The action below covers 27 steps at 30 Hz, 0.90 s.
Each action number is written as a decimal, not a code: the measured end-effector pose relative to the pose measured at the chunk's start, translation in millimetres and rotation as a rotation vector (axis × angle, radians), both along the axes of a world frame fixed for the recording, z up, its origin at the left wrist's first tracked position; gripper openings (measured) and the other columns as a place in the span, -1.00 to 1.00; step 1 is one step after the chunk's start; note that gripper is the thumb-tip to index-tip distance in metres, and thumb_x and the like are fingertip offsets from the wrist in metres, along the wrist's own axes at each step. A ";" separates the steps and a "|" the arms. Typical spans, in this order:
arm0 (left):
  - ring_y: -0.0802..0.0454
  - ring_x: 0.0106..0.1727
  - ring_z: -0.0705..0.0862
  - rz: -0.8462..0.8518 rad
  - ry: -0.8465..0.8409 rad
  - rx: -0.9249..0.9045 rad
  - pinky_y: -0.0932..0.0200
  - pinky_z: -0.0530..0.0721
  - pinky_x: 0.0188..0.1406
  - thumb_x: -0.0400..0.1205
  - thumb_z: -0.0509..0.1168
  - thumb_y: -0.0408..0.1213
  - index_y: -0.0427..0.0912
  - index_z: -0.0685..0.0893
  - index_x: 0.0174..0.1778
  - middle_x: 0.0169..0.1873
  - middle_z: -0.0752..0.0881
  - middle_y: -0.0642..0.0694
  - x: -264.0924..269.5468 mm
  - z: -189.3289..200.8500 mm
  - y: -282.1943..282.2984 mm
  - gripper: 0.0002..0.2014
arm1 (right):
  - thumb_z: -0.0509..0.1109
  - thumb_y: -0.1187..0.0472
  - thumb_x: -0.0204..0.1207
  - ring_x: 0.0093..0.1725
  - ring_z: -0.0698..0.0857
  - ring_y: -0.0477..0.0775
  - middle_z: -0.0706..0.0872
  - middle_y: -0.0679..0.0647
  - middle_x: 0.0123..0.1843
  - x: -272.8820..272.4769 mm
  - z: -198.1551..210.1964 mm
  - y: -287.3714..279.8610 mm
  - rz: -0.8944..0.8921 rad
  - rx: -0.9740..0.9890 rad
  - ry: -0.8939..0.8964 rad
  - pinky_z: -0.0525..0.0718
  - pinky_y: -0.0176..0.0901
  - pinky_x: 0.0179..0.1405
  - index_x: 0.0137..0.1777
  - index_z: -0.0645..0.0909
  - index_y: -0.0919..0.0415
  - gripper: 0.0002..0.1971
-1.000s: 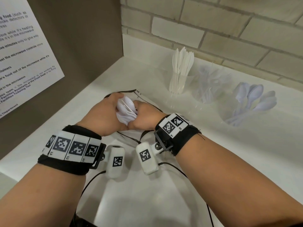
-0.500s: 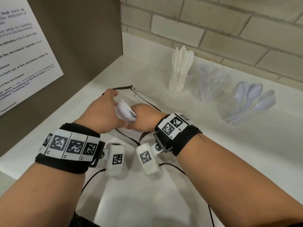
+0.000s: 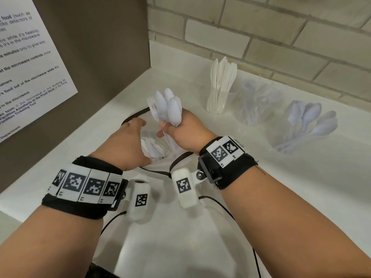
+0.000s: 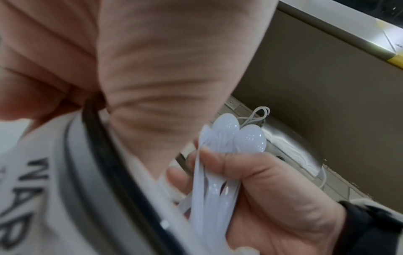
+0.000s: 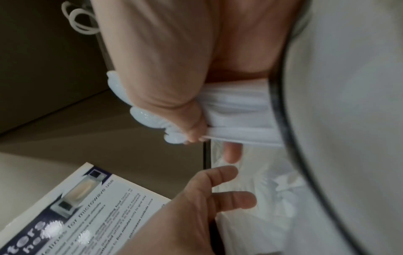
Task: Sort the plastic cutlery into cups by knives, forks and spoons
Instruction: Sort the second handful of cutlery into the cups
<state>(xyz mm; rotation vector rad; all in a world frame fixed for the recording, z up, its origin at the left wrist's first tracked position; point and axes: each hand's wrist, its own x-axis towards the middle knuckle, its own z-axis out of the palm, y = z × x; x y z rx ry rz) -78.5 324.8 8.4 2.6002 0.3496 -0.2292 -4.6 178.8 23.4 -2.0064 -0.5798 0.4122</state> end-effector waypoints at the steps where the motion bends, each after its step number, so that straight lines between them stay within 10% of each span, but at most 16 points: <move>1: -0.08 0.24 0.59 -0.012 0.012 0.012 0.18 0.50 0.03 0.28 0.60 -0.18 -0.01 0.23 0.54 0.40 0.46 -0.14 -1.1 -0.2 -0.6 -0.05 | 0.29 0.27 0.64 -0.15 0.81 0.05 0.71 0.07 -0.12 0.3 0.2 0.3 -0.030 0.058 0.026 0.71 -0.11 -0.02 0.25 0.52 0.30 -0.78; 6: -0.02 0.05 0.57 -0.001 -0.004 0.028 0.21 0.48 -0.18 0.30 0.58 -0.17 0.03 0.25 0.52 0.36 0.46 -0.12 -2.1 1.5 -3.2 -0.10 | 0.34 0.28 0.60 -0.36 0.68 -0.02 0.70 0.09 -0.18 4.8 4.2 2.7 -0.131 0.173 -0.004 0.70 -0.11 -0.22 0.21 0.51 0.30 -0.78; 11: -0.07 0.15 0.63 0.047 -0.038 0.069 0.14 0.52 0.03 0.52 0.40 -0.06 0.10 0.39 0.50 0.34 0.55 -0.09 -0.3 12.2 0.1 -0.40 | 0.25 0.34 0.67 -0.42 0.63 0.06 0.58 0.10 -0.36 4.0 28.8 -2.5 -0.238 0.771 0.249 0.71 0.00 -0.24 -0.12 0.58 0.29 -0.86; 16: 0.03 -0.06 0.54 0.050 -0.368 0.073 0.17 0.42 -0.06 0.71 0.15 -0.12 0.04 0.71 0.14 0.09 0.67 -0.08 -3.5 39.8 4.4 -0.76 | 0.24 0.32 0.66 -0.48 0.48 -0.06 0.51 0.04 -0.35 5.2 49.6 -31.2 -0.133 1.039 0.490 0.53 -0.17 -0.40 -0.01 0.59 0.18 -0.89; 19: -0.03 0.07 0.67 0.123 -0.559 -0.619 0.06 0.59 0.11 0.67 0.12 0.05 0.03 0.68 0.13 -0.01 0.68 -0.03 -4.7 50.4 -17.9 -0.69 | 0.23 0.29 0.66 -0.48 0.50 -0.09 0.50 0.02 -0.35 4.8 54.5 -43.4 -0.147 1.115 0.471 0.54 -0.19 -0.39 0.05 0.58 0.19 -0.90; 22: -0.22 0.19 0.68 0.198 -0.103 -1.439 -0.12 0.69 0.16 0.61 0.09 0.26 -0.15 0.59 0.26 0.09 0.64 -0.22 6.8 47.2 -42.8 -0.42 | 0.21 0.29 0.68 -0.43 0.56 -0.04 0.54 0.03 -0.35 1.2 66.9 -49.0 -0.152 1.144 0.339 0.65 -0.11 -0.29 0.04 0.56 0.14 -0.89; 27: -0.45 0.36 0.57 0.189 0.442 -1.859 -0.36 0.47 0.37 0.66 -0.11 0.29 -0.43 0.45 0.43 0.35 0.55 -0.52 20.1 49.1 -60.3 -0.19 | 0.28 0.37 0.62 -0.38 0.59 0.05 0.56 0.09 -0.32 -10.4 77.9 -50.8 -0.076 1.020 0.136 0.70 0.02 -0.18 0.10 0.54 0.13 -0.85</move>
